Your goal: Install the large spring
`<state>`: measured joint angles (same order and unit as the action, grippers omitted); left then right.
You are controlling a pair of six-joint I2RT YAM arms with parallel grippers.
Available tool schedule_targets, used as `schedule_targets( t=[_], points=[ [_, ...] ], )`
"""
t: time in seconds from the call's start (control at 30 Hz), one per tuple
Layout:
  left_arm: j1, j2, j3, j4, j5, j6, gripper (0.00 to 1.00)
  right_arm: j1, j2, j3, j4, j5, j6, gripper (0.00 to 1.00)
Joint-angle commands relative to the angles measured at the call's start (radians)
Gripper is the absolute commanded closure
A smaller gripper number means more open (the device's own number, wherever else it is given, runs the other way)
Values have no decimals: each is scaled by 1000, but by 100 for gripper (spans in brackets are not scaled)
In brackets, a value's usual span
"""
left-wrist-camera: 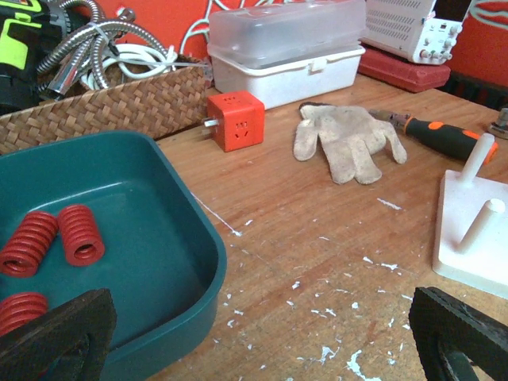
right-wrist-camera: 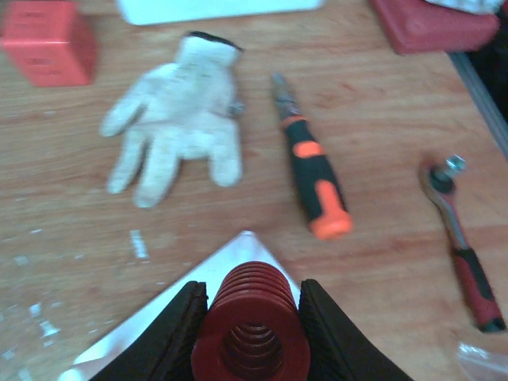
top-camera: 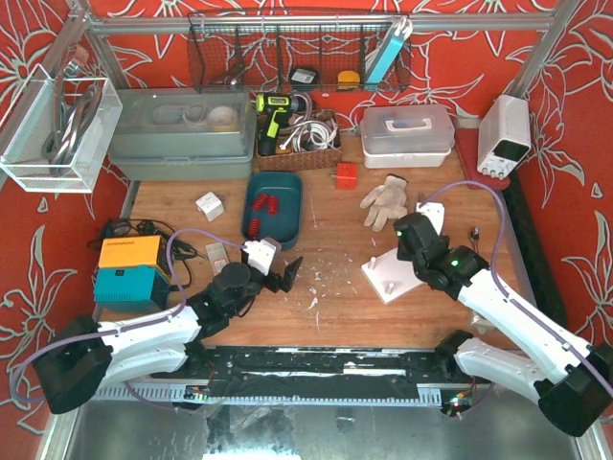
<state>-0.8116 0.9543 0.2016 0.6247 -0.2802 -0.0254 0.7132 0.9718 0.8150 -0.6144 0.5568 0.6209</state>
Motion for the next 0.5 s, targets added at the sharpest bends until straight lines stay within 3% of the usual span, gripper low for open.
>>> schedule_targets(
  t=[0.0,0.47],
  points=[
    [-1,-2,10,11,-16,-4,0,-138,-30,-42,-73,-35,71,100],
    [-1,-8,13,3,30,10,0,-274,-38,-59,-133,-154,96,100]
  ],
)
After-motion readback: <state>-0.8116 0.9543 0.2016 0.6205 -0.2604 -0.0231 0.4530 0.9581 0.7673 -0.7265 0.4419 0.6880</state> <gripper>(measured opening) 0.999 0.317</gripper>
